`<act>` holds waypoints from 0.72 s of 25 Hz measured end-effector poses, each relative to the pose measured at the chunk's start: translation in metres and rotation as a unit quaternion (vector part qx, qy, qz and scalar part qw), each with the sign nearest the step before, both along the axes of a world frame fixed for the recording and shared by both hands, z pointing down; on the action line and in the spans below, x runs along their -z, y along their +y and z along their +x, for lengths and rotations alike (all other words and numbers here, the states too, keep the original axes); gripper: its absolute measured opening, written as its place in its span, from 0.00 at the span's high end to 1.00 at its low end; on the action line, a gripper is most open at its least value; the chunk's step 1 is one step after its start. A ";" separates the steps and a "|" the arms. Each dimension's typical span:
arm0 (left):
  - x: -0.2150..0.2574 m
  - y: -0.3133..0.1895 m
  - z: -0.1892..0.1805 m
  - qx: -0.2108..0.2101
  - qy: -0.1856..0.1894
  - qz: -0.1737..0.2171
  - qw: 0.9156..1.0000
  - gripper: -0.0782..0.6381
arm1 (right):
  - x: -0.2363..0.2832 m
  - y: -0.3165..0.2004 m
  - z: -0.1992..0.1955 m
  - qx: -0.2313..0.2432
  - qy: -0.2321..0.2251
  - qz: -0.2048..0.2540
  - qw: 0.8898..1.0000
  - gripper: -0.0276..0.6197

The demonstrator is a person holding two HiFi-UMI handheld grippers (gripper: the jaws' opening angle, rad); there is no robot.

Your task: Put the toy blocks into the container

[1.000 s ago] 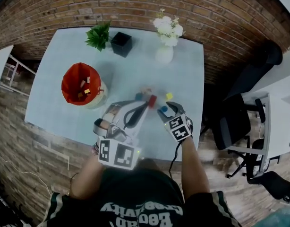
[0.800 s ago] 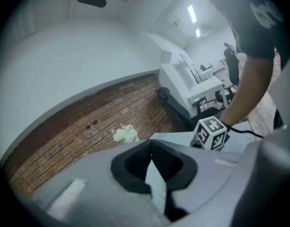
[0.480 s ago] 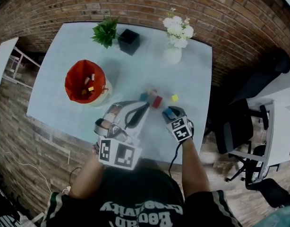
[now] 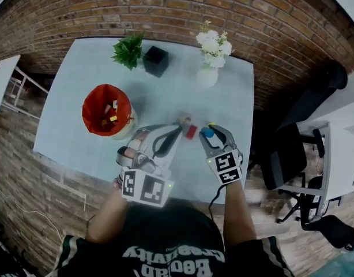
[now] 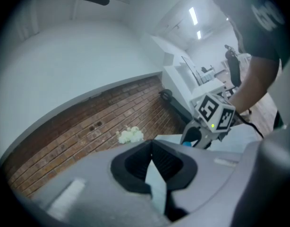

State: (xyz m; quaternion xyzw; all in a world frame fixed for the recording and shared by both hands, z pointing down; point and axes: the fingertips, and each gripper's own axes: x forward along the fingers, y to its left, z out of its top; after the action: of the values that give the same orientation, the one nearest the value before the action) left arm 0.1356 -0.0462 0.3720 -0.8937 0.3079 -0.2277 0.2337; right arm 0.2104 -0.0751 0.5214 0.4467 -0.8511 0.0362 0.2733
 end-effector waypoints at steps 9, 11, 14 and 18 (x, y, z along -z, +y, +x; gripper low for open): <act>0.032 -0.019 -0.021 -0.024 0.018 0.015 0.999 0.88 | 0.179 0.011 -0.048 0.010 -0.029 0.187 0.982 0.73; 0.033 -0.024 -0.026 -0.020 0.019 0.012 1.000 0.88 | 0.211 0.019 -0.057 0.005 -0.051 0.224 0.973 0.73; 0.038 -0.029 -0.031 -0.022 0.025 0.013 0.999 0.88 | 0.216 0.023 -0.066 0.010 -0.027 0.214 0.976 0.73; 0.043 -0.038 -0.039 -0.025 0.028 0.016 0.999 0.88 | 0.211 0.014 -0.079 0.015 -0.006 0.201 0.979 0.73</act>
State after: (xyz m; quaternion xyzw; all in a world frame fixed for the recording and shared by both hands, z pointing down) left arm 0.0969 -0.0838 0.3293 -0.9034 0.2953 -0.1914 0.2451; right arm 0.1314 -0.0615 0.3104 0.4791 -0.8494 -0.1376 0.1735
